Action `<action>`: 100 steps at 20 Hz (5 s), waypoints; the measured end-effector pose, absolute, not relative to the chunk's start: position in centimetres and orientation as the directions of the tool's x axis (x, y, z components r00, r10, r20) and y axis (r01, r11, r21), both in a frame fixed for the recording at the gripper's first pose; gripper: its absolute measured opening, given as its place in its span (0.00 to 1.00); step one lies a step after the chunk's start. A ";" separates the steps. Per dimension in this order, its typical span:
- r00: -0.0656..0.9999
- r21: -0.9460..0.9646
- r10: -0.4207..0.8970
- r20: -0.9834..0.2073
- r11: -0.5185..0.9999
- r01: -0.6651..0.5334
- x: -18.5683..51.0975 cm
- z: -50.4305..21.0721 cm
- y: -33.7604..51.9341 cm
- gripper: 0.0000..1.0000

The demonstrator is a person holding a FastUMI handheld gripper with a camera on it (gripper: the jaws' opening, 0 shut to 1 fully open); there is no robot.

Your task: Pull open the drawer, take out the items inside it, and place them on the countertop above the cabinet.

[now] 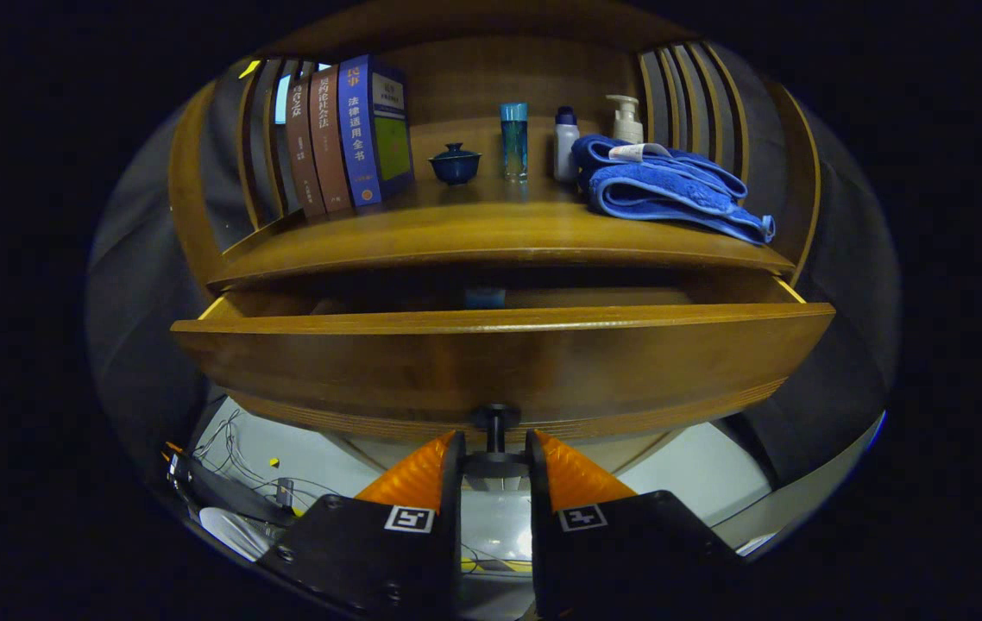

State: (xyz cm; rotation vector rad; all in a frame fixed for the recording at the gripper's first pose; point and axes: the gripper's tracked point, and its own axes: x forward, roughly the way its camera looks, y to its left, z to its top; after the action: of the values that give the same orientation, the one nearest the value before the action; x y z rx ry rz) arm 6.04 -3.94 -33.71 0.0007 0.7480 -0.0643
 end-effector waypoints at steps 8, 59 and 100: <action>0.714 -0.006 -0.051 -0.698 0.998 0.066 0.0 -33.2 -3.6 0.37; 0.531 -0.051 -0.103 -0.841 0.992 0.112 9.1 -30.8 -3.2 1.00; 0.622 -0.015 -0.033 -0.782 0.999 0.034 14.1 -17.7 -2.6 0.50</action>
State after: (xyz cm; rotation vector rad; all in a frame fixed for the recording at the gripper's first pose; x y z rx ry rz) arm 14.14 -2.57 -17.70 0.0012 0.8989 -0.0387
